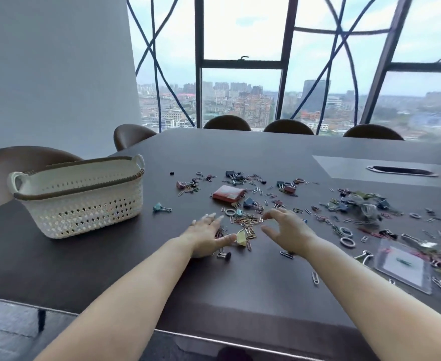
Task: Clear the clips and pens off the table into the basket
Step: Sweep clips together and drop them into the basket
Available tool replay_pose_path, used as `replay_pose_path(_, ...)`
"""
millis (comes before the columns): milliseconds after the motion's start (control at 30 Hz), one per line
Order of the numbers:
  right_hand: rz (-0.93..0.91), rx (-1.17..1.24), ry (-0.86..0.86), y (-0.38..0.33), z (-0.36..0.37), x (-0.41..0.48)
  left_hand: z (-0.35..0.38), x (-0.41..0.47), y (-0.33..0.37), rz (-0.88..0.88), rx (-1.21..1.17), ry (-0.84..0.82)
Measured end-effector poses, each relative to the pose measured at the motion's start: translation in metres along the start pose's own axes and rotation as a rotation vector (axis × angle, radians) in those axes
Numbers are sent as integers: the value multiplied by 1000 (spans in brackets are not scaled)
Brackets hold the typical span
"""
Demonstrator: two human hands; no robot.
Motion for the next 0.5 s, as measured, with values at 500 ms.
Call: replay_pose_path(500,380,-108,225,84,-24,-121,36,19,96,159,90,35)
Point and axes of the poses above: each hand's wrist, its own x-axis towards the middle knuckle, its own z-axis out of the palm, y = z × x, the point moved 1 cm from there along x, towards the middle knuckle, and after that the axes turned 7 degrees about -y, right-handed, at the moved point
